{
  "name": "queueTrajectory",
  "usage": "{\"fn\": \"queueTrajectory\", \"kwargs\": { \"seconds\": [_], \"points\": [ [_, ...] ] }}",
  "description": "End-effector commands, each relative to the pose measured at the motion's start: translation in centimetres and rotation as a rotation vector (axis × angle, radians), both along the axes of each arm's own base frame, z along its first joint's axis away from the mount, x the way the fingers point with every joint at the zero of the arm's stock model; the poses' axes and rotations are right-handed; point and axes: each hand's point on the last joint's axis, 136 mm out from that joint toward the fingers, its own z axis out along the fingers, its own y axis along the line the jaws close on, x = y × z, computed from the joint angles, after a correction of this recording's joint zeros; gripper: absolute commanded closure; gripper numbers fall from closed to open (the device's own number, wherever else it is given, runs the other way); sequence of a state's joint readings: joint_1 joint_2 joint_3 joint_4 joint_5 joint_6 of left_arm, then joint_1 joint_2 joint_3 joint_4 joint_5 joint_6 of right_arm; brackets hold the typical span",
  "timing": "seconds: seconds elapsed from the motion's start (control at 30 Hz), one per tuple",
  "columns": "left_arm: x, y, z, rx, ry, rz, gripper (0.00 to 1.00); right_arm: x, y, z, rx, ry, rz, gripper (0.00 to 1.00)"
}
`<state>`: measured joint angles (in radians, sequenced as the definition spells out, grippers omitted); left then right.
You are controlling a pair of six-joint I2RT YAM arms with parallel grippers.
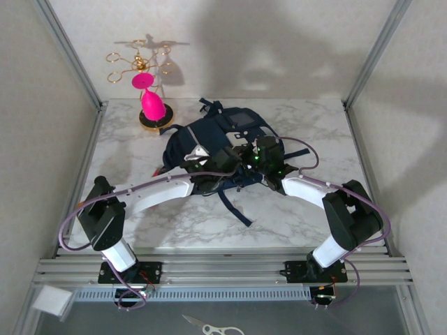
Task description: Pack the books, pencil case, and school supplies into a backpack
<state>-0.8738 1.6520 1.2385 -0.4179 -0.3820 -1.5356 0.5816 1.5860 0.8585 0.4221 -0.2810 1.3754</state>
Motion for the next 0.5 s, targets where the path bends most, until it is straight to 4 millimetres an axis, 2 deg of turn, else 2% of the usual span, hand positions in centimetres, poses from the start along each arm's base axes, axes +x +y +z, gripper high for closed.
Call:
{"fn": "queueTrajectory", "kwargs": {
  "seconds": [0.0,0.2,0.27,0.47],
  "points": [
    [-0.8,2.9,-2.2,-0.020,0.059,0.127,0.69,-0.2,1.6,6.9,0.176,-0.144,0.059,1.00],
    [-0.6,3.9,-0.4,-0.117,-0.051,0.186,0.70,-0.8,1.5,7.6,0.222,-0.134,0.057,1.00],
    [-0.1,4.4,0.5,-0.125,-0.092,0.194,0.67,-1.0,1.7,7.9,0.243,-0.138,0.066,1.00],
    [1.3,3.4,3.2,-0.123,-0.146,0.150,0.65,-1.3,2.5,7.4,0.237,-0.134,0.082,1.00]
  ]
}}
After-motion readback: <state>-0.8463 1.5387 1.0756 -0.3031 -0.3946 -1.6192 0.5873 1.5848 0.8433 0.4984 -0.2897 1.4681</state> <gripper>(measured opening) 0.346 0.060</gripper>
